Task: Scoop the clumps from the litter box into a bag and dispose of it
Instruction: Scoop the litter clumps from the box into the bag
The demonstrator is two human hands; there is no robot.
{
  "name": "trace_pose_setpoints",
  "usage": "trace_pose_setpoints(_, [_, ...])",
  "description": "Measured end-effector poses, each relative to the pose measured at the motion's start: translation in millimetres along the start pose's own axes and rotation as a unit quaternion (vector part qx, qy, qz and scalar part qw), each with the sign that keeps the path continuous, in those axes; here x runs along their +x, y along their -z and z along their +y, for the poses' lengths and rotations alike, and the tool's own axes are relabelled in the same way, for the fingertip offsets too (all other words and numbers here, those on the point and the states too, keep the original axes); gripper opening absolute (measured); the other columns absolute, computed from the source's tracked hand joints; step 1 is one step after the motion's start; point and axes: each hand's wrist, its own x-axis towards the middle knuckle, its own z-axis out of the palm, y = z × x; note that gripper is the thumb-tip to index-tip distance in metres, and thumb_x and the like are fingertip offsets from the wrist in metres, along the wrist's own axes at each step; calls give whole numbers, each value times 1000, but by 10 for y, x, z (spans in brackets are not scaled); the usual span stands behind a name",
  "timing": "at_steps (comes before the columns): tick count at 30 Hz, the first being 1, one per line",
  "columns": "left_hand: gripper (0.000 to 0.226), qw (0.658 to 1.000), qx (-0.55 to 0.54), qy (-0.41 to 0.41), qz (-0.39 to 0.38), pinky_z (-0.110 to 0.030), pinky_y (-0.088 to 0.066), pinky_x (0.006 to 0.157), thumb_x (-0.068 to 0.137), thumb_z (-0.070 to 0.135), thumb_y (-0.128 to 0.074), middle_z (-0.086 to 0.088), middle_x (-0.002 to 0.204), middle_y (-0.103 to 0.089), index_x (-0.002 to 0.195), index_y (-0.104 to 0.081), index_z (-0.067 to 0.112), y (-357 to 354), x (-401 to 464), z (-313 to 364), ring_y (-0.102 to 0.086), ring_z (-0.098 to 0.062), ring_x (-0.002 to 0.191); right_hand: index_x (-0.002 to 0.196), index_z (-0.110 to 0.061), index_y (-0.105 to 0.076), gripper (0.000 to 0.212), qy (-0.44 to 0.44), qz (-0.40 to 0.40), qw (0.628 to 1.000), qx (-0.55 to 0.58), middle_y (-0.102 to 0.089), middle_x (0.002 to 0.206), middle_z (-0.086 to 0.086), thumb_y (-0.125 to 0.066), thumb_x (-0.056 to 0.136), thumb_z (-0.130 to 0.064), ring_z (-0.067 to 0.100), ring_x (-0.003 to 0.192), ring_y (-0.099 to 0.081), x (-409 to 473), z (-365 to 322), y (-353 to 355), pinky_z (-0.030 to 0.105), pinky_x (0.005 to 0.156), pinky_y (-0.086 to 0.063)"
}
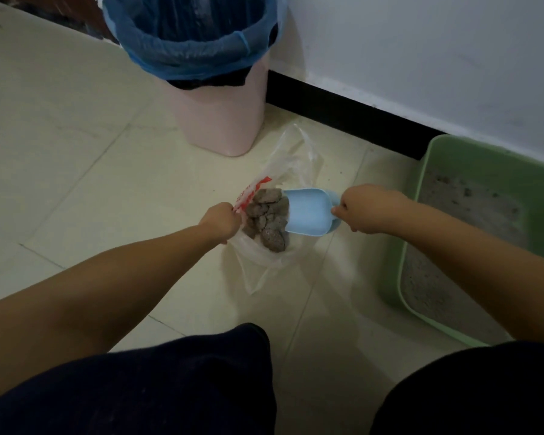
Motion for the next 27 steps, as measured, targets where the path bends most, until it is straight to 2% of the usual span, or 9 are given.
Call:
trace_pose_setpoints(4, [38,993,98,-17,61,-41,-46,82,96,32,-41,-19,123,-51,123,-44,5,-3,-30,130,-54,-36,107,68,-13,-50,41,-31,34,998,48,-57,75,5,-34,100,-35,15,60,-47,-126,248,80,29,61,-38])
trace_pose_setpoints(7, [41,975,160,-56,143,-46,-41,91,96,30,-42,-18,128,-45,130,-40,8,-15,-71,425,-45,-35,117,74,-12,-60,46,-62,64,973,213,-58,67,3,-36,99,-41,14,55,-49,-338,600,144,24,53,-38])
trace_pose_setpoints(9, [38,968,151,-110,165,-46,-41,91,95,26,-42,-17,128,-46,129,-42,8,-53,-75,671,-45,-34,116,79,-9,-63,47,-91,90,925,358,-54,62,4,-39,97,-46,16,50,-44,-517,877,131,24,50,-35])
trace_pose_setpoints(12, [35,969,85,-205,108,-42,-45,90,95,27,-44,-17,121,-54,126,-47,9,-313,-151,1189,-53,-32,107,78,-10,-61,47,-164,178,854,461,-50,60,5,-43,95,-49,17,50,-41,-849,1455,14,26,51,-35])
trace_pose_setpoints(14, [31,963,65,-258,39,-35,-44,81,97,28,-44,-18,110,-62,118,-52,7,-586,-302,1576,-58,-31,96,73,-12,-61,47,-226,226,840,439,-52,58,5,-43,95,-49,18,51,-44,-1083,1866,-138,27,53,-37])
trace_pose_setpoints(16, [32,952,74,-292,-50,-32,-43,72,99,31,-41,-17,100,-66,111,-57,6,-870,-497,1903,-59,-29,83,67,-14,-58,47,-274,238,850,382,-52,58,4,-41,96,-47,19,52,-46,-1287,2183,-338,27,54,-37])
trace_pose_setpoints(19, [42,933,130,-284,-179,-30,-45,58,100,37,-35,-16,92,-65,116,-51,1,-1250,-727,2185,-57,-23,62,66,-14,-58,47,-312,178,885,298,-53,60,6,-40,96,-45,20,55,-49,-1450,2463,-745,27,56,-38])
trace_pose_setpoints(22, [38,933,165,-239,-214,-29,-45,50,101,31,-34,-23,97,-64,122,-37,-1,-1447,-744,2217,-53,-21,54,75,-13,-65,44,-318,97,912,240,-56,63,5,-42,96,-44,16,57,-50,-1445,2544,-1073,24,53,-37])
trace_pose_setpoints(27, [15,944,140,-205,-219,-30,-40,46,103,20,-31,-11,68,-47,103,-27,5,-1509,-765,2217,-47,-20,49,77,-15,-65,43,-278,62,944,167,-60,67,5,-42,94,-48,17,60,-55,-1333,2636,-1268,24,56,-42])
